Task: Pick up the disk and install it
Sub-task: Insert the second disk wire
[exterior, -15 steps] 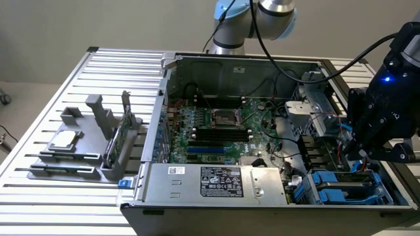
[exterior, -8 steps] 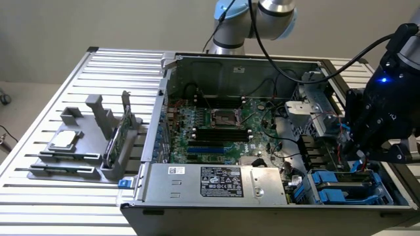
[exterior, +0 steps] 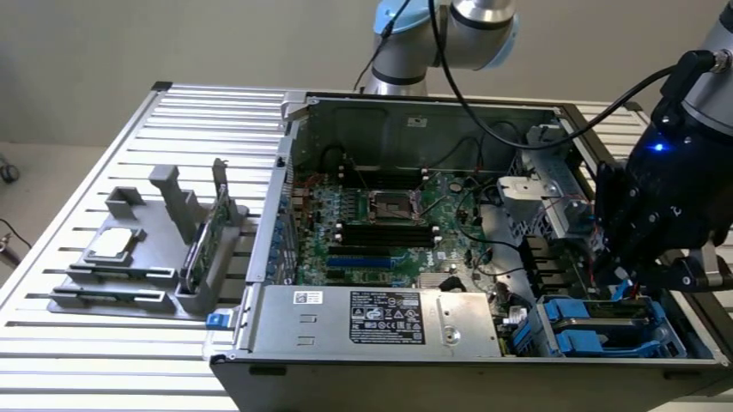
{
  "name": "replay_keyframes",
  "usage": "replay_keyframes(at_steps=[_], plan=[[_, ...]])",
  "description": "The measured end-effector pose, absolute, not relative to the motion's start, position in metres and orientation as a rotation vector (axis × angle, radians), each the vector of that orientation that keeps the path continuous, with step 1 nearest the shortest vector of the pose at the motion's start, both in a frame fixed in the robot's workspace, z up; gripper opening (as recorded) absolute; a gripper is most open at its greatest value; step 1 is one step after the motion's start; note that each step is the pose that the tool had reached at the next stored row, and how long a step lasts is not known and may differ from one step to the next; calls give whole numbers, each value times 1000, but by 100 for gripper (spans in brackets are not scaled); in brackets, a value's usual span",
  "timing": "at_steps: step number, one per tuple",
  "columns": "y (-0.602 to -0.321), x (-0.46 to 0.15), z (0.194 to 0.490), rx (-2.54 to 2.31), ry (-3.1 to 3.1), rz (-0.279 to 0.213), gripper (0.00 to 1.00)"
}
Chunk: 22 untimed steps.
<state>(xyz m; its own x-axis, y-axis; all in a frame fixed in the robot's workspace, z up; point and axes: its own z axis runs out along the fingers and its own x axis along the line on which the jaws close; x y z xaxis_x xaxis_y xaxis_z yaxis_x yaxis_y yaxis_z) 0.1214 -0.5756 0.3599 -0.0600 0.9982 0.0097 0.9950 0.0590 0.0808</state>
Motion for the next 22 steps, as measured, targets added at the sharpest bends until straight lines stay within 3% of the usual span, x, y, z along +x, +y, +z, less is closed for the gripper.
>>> replay_keyframes(at_steps=[13, 22], plan=[[-586, 127, 349, 2135, 2240, 108, 17], [-591, 130, 345, 2167, 2252, 164, 17]])
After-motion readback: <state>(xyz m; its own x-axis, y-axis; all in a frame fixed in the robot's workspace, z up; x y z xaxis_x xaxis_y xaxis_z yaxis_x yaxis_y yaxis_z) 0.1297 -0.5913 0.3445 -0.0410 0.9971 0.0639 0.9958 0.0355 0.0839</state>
